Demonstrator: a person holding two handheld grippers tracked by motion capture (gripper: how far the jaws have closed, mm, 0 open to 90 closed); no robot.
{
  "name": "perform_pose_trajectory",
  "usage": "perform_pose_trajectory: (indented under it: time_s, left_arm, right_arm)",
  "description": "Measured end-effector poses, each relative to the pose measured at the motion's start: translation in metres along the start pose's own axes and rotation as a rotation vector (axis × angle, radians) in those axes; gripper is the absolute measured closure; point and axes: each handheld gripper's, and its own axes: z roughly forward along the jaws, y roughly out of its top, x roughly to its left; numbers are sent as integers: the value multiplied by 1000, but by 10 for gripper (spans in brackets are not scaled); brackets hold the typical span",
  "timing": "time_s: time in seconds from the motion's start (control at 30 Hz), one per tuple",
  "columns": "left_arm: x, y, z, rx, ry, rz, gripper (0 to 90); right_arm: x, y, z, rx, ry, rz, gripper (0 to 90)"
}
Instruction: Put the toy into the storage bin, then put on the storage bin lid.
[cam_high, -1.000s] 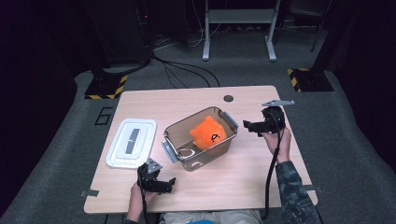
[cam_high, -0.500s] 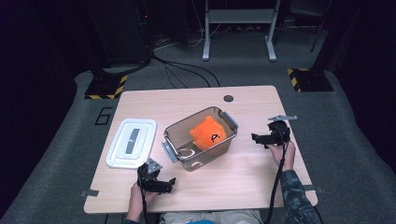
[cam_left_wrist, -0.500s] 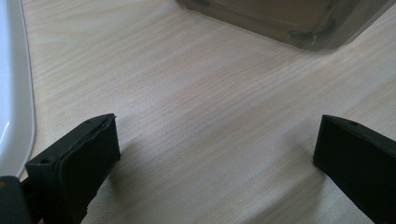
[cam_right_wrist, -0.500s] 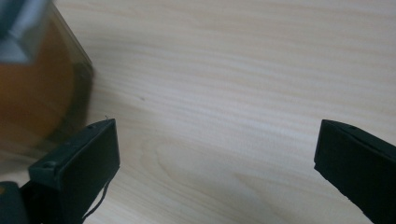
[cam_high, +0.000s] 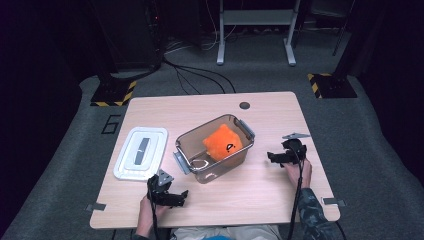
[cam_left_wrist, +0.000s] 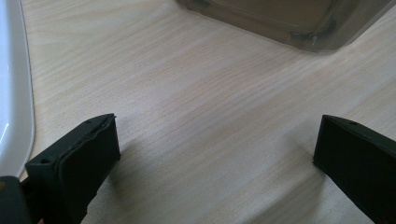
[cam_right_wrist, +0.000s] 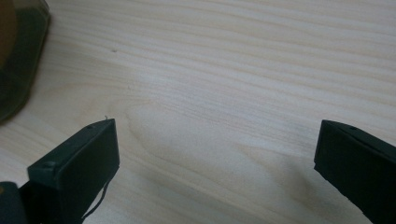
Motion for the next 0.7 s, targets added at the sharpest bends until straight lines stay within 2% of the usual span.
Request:
perform_pose_trajectory:
  time_s: [0.13,0.23,0.4,0.47,0.6,0.7]
  left_arm:
    - [0,0,0,1,-1,0,1]
    - [0,0,0,1,1,1,1]
    - [-1,0,0,-6,9,-7,0]
    - [-1,0,-1,-3,15,4,0]
    - [2,-2,-4,-6,22,-33,0]
    - [12,0,-13,-22,39,-59,2]
  right_arm:
    - [1,-4,6,13,-6,-8,0]
    - [4,-8,8,2,-50,-36,0]
    - [5,-9,8,-8,-44,-46,0]
    - [5,-9,8,-8,-44,-46,0]
    - [5,-9,8,-7,-43,-46,0]
    - [5,-9,8,-5,-41,-42,0]
